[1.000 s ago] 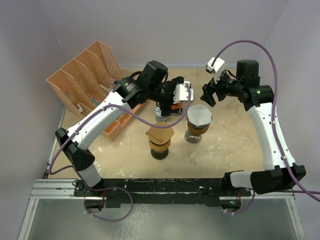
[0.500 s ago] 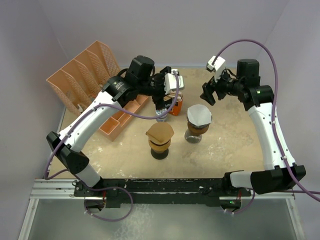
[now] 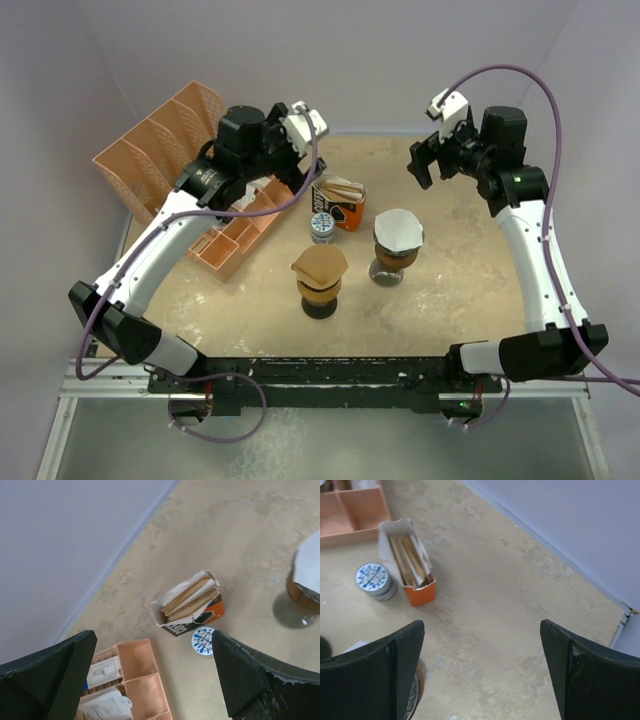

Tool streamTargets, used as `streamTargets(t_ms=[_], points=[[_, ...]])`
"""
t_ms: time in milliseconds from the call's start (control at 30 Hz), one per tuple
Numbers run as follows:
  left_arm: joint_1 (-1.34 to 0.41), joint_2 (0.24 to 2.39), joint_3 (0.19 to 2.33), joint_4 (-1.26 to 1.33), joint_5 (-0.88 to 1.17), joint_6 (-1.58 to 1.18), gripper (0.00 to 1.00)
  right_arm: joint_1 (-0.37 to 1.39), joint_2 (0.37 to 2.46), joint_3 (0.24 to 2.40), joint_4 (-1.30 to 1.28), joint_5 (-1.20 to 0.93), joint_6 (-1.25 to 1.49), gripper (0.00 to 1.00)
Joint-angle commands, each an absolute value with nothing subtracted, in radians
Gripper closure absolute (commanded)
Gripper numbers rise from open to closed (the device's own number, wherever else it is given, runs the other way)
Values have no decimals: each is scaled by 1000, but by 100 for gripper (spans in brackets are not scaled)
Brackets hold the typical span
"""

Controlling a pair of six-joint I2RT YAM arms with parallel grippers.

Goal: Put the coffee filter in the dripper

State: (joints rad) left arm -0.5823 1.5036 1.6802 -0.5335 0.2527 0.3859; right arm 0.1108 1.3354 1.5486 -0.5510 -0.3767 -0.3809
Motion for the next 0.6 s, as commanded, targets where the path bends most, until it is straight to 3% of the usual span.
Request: streamTargets(t_ms=[0,300,567], points=[[-513,1417,1616,-330,54,227,0,72,1367,1600,-397,-295,-296,0],[-369,1363,1467,-213,-229,69,0,8,1373,1513,-116,-164,-176,0],[-276,1281,1248,-59,-345,32,0,5,1393,1407,102,-22,-69,0]])
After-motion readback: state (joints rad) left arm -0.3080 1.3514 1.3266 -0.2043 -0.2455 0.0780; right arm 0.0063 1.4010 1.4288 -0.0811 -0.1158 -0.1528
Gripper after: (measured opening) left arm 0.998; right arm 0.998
